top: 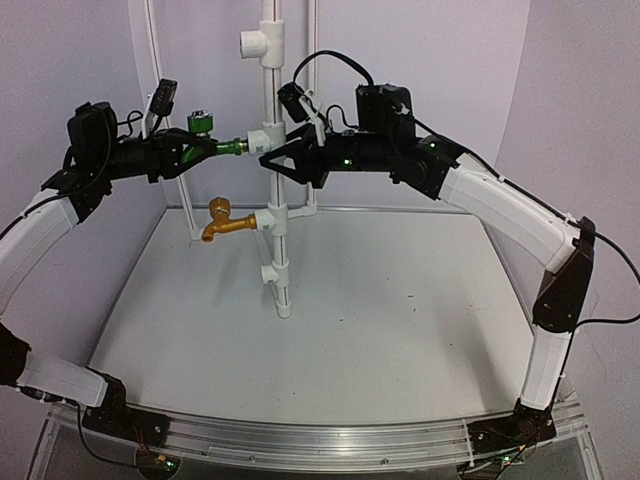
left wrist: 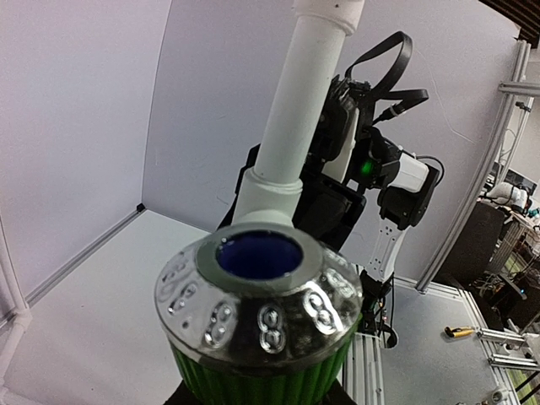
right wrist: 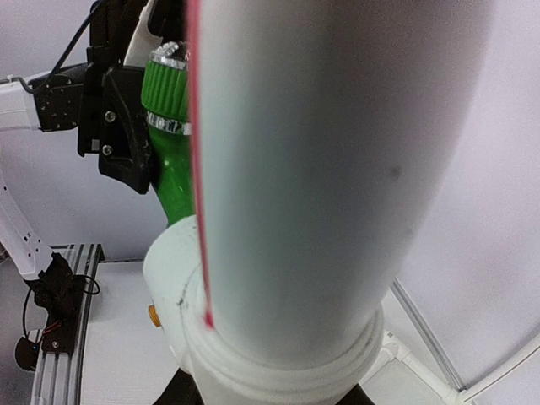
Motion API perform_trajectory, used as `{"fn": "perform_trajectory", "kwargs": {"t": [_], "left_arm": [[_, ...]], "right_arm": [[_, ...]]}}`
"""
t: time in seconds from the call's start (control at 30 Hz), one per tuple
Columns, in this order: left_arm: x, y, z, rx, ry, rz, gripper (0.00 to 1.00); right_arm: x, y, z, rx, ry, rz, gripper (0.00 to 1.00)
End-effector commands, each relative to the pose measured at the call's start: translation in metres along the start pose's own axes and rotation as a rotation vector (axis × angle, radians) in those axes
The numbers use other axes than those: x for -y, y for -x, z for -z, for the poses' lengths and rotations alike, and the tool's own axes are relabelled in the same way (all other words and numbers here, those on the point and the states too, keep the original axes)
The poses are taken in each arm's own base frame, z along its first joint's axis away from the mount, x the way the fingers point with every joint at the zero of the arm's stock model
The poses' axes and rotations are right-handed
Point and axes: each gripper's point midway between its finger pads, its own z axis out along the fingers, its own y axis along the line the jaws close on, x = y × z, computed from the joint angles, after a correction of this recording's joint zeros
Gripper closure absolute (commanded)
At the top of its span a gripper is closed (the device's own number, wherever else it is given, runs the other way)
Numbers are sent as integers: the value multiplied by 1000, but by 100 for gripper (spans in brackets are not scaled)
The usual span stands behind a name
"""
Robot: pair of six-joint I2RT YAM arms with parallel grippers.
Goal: Install the water faucets
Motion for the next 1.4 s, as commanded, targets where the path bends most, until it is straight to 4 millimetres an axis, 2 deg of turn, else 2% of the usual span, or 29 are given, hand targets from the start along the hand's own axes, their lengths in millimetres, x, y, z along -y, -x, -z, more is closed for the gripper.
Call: {"fn": "perform_trajectory", "kwargs": {"t": [0.0, 0.27, 0.5, 0.7, 0.83, 1.13, 1.37], "left_arm": [[31, 37, 7, 56, -46, -133, 100], [38, 29, 8, 30, -75, -106, 100], [17, 23, 3, 41, -31, -42, 100], [9, 25, 0, 66, -22, -31, 100], [6, 19, -1, 57, -27, -28, 100], [10, 2, 1, 25, -38, -49, 100], [14, 11, -1, 39, -59, -64, 100]], "right_arm": [[-13, 14, -1, 49, 48, 86, 76], [-12, 19, -1, 60, 45, 62, 70], [-16, 26, -1, 80, 71, 51, 70], [-21, 25, 0, 79, 95, 56, 71], [-21, 26, 1, 82, 96, 58, 71], [-19, 28, 1, 84, 84, 56, 73], [-18, 24, -4, 80, 92, 48, 72]]}}
